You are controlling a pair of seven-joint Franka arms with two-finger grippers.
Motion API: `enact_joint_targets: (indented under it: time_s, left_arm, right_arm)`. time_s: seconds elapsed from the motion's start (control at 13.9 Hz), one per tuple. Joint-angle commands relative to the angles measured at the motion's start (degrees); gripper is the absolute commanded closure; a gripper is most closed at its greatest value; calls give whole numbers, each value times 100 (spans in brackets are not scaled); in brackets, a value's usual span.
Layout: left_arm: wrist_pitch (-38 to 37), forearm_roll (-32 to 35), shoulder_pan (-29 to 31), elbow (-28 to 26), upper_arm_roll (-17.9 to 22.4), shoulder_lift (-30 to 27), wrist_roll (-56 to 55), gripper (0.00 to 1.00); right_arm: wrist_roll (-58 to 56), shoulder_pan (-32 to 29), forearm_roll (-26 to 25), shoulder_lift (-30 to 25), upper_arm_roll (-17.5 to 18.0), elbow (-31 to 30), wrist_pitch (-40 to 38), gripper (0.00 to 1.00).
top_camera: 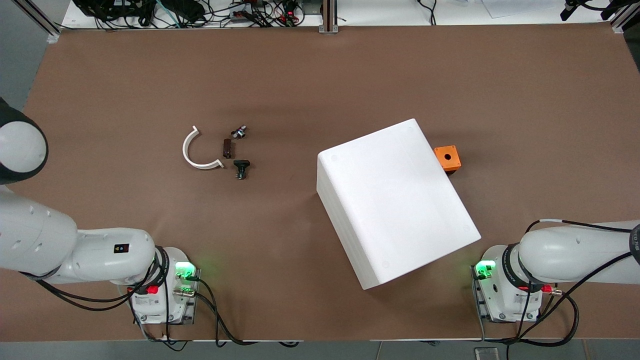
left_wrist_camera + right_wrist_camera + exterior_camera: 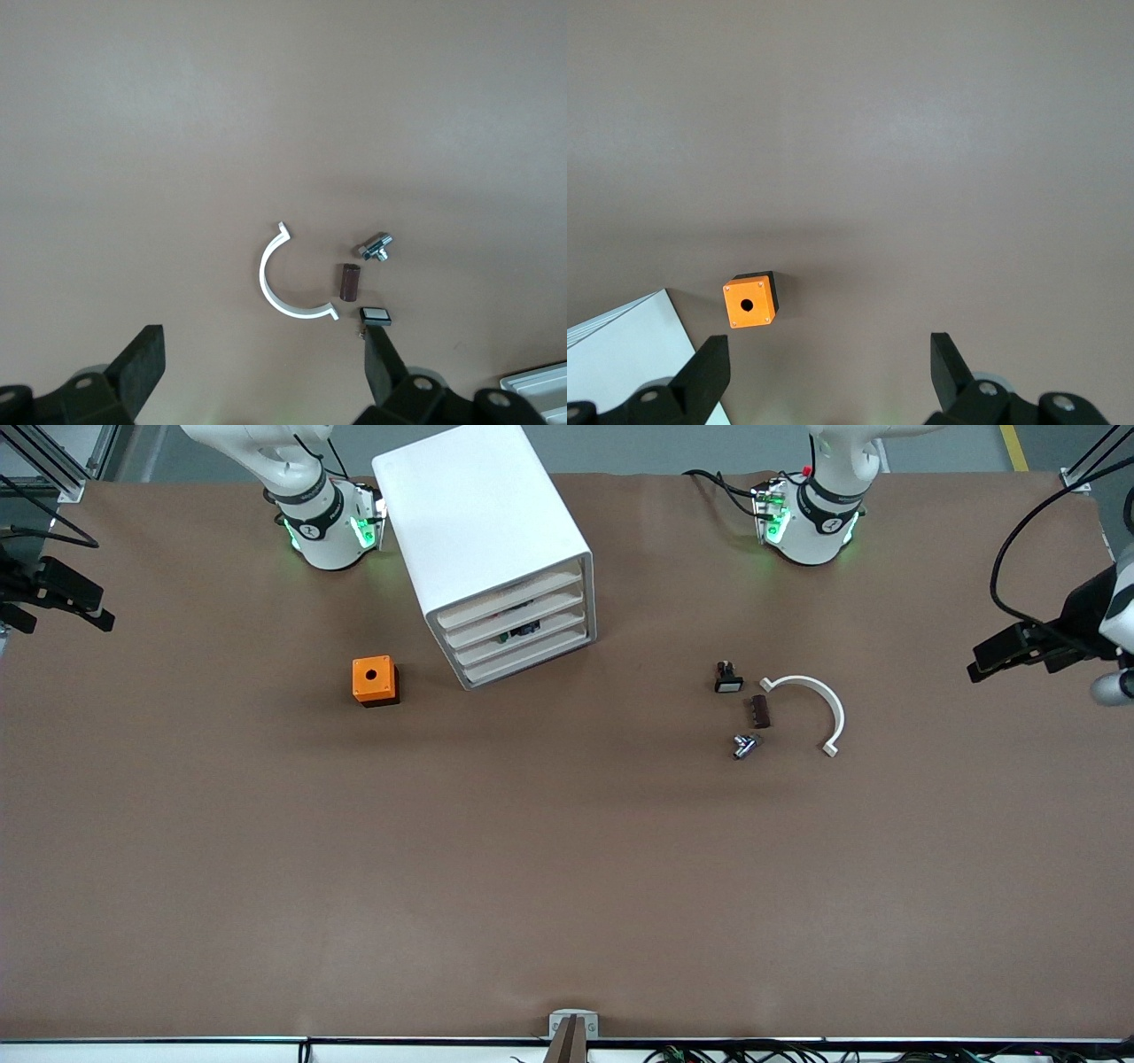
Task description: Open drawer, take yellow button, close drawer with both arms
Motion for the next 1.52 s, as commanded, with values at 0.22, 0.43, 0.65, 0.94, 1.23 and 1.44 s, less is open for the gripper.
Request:
enact_joint_targets:
  time_s: [0.22, 0.43, 0.65, 0.94, 1.23, 1.44]
  left_arm:
    - [-37, 52, -236, 184, -70, 1155, -484, 1]
    - [-46, 43, -815, 184, -88, 1490, -1519, 1]
    - [-142, -578, -1430, 219, -88, 1727, -2898, 1]
    - [-230, -1536, -1968, 491, -88, 2114, -4946, 1]
    - [-555, -2837, -2074, 641, -97, 2413, -7432, 1]
    - [-819, -3725, -2249, 807, -105, 2851, -9294, 1]
  right_arm:
    - [-71, -31, 9, -147, 38, -140, 61, 0]
    - [-71, -22, 0, -156, 47, -140, 35, 0]
    - [-71, -31, -9, -165, 38, -140, 18, 0]
    - [-71, -31, -9, -165, 38, -140, 0, 0]
    - [-71, -40, -9, -165, 38, -149, -18, 0]
    - [-71, -40, -9, -165, 38, -149, -18, 0]
